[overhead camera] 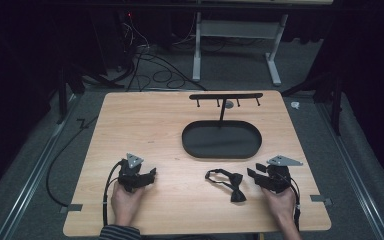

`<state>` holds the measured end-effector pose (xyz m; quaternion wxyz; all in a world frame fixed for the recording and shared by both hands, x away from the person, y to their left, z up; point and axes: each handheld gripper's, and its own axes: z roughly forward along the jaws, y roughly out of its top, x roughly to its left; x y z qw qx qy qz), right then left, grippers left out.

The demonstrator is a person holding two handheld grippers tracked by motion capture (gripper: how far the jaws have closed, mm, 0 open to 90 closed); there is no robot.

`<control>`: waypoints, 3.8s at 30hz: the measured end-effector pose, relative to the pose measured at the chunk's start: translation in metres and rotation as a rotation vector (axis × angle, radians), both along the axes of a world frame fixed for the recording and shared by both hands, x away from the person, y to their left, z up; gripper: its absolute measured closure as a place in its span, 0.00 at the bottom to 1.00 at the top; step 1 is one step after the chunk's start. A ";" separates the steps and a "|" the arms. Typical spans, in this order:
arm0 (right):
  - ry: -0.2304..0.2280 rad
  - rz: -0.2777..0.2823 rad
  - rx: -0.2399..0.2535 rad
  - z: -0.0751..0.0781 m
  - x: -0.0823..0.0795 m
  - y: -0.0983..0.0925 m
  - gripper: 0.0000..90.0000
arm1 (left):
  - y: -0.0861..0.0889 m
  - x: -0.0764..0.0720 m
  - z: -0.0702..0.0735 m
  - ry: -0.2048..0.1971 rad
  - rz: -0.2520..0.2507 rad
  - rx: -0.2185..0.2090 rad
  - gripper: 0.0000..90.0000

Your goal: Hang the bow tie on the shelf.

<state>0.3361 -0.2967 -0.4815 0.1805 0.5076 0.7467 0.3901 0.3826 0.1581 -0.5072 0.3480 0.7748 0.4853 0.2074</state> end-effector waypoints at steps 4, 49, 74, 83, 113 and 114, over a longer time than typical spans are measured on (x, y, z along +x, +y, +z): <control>-0.007 0.020 0.015 0.002 0.000 0.007 0.62 | 0.000 0.000 0.000 -0.002 0.001 0.000 0.31; 0.049 0.250 0.001 0.005 0.027 0.081 0.68 | 0.000 0.000 0.000 0.000 -0.001 0.000 0.31; 0.063 0.311 -0.017 -0.001 0.028 0.080 0.96 | 0.000 0.000 0.000 0.000 0.000 -0.002 0.31; 0.020 0.294 -0.002 0.011 0.025 0.072 0.97 | 0.000 0.000 0.000 0.002 -0.001 -0.001 0.31; -0.140 0.172 0.028 0.056 0.018 0.040 0.97 | 0.000 0.000 0.000 0.002 -0.002 -0.001 0.31; -0.142 0.170 0.026 0.057 0.019 0.039 0.97 | 0.000 0.000 0.000 0.002 -0.002 -0.001 0.31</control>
